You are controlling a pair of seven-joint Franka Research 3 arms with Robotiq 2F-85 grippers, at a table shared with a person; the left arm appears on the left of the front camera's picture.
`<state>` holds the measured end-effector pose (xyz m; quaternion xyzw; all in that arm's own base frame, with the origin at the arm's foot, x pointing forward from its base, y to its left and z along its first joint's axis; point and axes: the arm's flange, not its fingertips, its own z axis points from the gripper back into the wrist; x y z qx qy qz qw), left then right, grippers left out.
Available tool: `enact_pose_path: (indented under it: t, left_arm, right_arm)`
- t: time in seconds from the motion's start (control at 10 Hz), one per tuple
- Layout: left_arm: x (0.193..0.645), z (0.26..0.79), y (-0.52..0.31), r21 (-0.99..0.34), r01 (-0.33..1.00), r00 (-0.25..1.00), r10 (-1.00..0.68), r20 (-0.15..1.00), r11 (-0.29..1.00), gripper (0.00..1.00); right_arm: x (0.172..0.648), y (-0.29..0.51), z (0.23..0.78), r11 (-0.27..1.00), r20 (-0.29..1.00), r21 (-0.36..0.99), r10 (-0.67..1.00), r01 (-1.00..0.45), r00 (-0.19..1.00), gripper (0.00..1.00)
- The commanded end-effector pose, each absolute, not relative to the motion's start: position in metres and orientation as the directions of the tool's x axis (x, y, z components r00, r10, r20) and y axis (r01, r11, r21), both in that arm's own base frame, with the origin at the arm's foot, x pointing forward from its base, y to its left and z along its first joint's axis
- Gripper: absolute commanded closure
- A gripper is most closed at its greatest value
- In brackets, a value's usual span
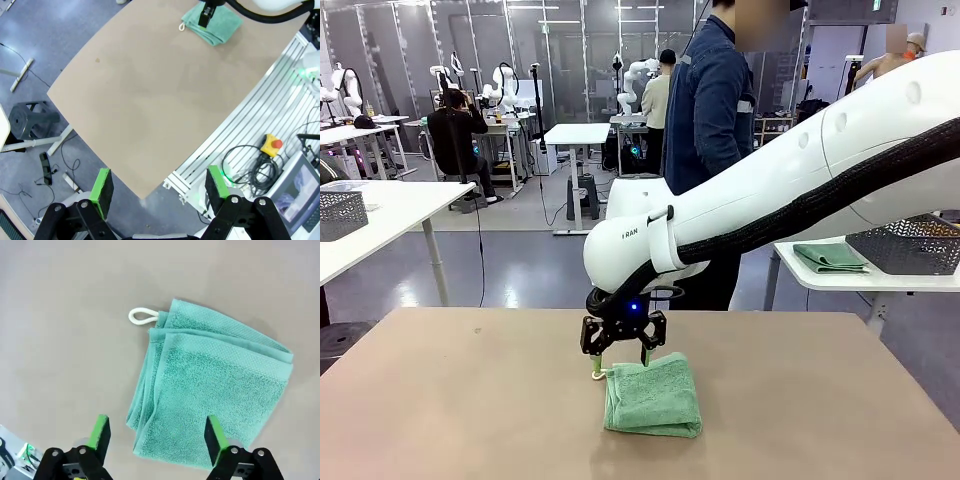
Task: Fold the towels and place them in the basket.
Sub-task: When a person lays out a Towel with hook on the table, fold it in half twice, then place the folded Towel with hook on the right side of the table.
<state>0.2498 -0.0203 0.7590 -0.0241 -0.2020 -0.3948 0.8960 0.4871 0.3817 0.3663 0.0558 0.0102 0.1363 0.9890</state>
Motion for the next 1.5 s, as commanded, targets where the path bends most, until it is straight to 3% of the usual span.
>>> enact_pose_path:
  t: [0.0,1.4]
  left_arm:
    - [0.2491,0.7594,-0.0211,0.116,0.717,0.607,-0.697,0.381,0.688,0.07]
    - [0.2491,0.7594,-0.0211,0.116,0.717,0.607,-0.697,0.381,0.688,0.07]
  right_arm:
    - [0.4864,0.3841,0.3674,0.955,0.004,0.116,0.274,-0.273,0.962,0.0]
    - [0.4858,0.3838,0.3665,0.955,-0.004,0.113,0.275,-0.272,0.962,0.0]
